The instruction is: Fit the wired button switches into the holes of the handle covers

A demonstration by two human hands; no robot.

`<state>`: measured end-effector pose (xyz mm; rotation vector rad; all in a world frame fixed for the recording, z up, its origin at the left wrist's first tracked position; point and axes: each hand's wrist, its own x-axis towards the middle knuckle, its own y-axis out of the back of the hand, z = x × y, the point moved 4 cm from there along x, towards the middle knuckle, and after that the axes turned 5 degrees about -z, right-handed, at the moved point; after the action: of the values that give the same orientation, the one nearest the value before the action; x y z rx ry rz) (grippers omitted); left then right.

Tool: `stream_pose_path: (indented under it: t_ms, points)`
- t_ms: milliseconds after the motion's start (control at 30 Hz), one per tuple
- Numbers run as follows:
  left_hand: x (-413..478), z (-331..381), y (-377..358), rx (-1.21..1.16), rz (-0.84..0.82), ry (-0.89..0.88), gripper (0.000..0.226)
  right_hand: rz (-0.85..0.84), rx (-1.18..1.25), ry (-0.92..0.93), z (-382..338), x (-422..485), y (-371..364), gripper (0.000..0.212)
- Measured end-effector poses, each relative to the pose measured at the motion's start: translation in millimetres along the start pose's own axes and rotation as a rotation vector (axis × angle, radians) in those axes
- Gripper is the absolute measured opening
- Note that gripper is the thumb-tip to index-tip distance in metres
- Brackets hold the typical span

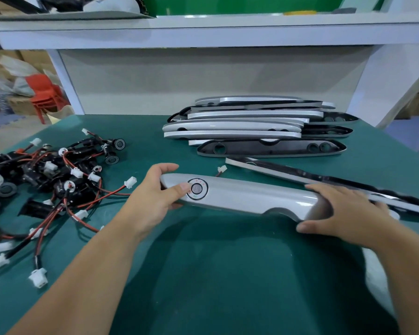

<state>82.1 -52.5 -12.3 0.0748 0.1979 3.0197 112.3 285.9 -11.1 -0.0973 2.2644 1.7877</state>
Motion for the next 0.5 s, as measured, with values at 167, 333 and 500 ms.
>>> stream_pose_path:
  t_ms: [167, 333, 500]
  points:
    - [1.5, -1.5, 3.6, -0.017, -0.007, 0.032, 0.051, -0.01, 0.095, -0.026, 41.4, 4.8, -1.5, 0.128]
    - [2.5, -3.5, 4.1, 0.083, 0.019, 0.038, 0.05, 0.075, 0.122, 0.0, 46.8, 8.7, -3.5, 0.12]
    - [2.4, 8.1, 9.0, 0.289, 0.148, -0.059, 0.037, 0.242, 0.171, 0.031, 37.8, 7.8, 0.5, 0.104]
